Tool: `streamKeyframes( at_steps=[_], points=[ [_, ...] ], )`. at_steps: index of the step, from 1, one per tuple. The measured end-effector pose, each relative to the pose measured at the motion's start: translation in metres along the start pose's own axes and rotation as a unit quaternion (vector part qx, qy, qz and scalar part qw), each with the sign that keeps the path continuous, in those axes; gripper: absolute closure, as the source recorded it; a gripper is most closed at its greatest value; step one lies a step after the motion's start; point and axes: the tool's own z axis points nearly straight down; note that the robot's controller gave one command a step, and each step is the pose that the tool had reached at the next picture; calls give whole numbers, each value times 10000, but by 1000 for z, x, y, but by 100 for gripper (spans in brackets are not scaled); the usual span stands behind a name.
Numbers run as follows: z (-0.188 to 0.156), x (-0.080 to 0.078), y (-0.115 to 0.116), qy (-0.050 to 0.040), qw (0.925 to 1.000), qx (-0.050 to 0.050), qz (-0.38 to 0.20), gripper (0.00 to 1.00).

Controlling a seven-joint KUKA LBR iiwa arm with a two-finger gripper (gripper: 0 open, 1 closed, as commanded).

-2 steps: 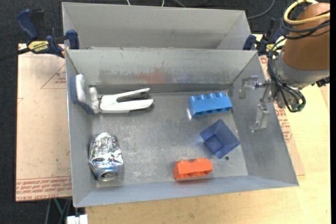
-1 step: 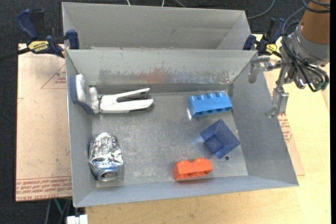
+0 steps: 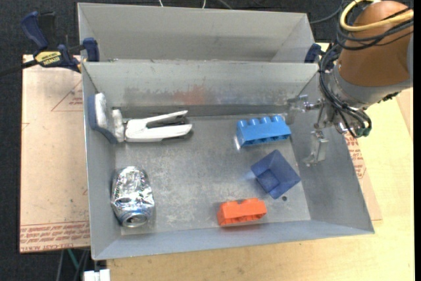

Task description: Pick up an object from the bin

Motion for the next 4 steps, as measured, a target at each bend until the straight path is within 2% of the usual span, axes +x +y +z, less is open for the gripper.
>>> streamKeyframes(
  at_steps=[1, 2, 3, 4],
  points=[
    [-35, 10, 10, -96, 9999, 40, -123, 0],
    [58, -9, 14, -38, 9994, 10, -332, 0],
    [75, -19, 17, -85, 9988, 31, -488, 0],
    [134, -22, 35, -87, 9991, 8, -417, 0]
  ],
)
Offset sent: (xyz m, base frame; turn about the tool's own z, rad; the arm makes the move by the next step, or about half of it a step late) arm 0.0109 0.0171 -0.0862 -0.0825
